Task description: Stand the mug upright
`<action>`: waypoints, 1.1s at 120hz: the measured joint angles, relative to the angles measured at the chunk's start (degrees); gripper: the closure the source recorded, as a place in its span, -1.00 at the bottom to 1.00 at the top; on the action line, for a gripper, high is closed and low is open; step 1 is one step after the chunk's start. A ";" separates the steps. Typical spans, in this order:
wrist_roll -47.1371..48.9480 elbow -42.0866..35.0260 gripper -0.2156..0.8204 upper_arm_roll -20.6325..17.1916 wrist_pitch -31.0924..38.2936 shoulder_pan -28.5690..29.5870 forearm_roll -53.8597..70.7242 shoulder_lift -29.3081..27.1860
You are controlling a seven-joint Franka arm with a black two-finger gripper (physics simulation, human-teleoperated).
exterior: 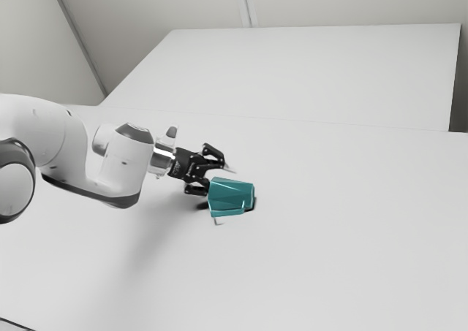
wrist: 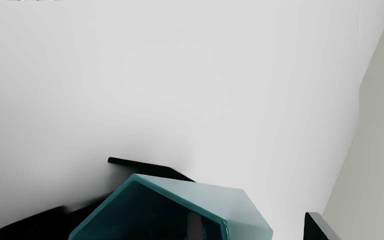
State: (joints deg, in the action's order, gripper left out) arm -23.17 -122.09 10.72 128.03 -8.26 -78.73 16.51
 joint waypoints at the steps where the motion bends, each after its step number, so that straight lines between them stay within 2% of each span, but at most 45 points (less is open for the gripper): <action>1: -0.06 0.01 0.20 0.00 -0.01 0.00 -0.06 0.01; 23: -1.23 0.07 0.62 -0.08 -0.12 -0.49 -1.66 0.05; 44: -2.00 0.08 0.84 -0.09 -0.07 -1.29 -2.79 -0.08; 74: -2.48 0.06 0.91 -0.42 0.21 -1.53 -3.44 -0.71; 105: -2.69 -1.16 0.93 -0.58 0.43 -2.61 -3.30 -4.70; 132: -2.08 -0.43 0.93 -0.29 0.59 -1.38 9.93 -6.98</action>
State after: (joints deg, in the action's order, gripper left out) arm -25.25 -122.52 10.43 128.62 -9.63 -68.80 9.52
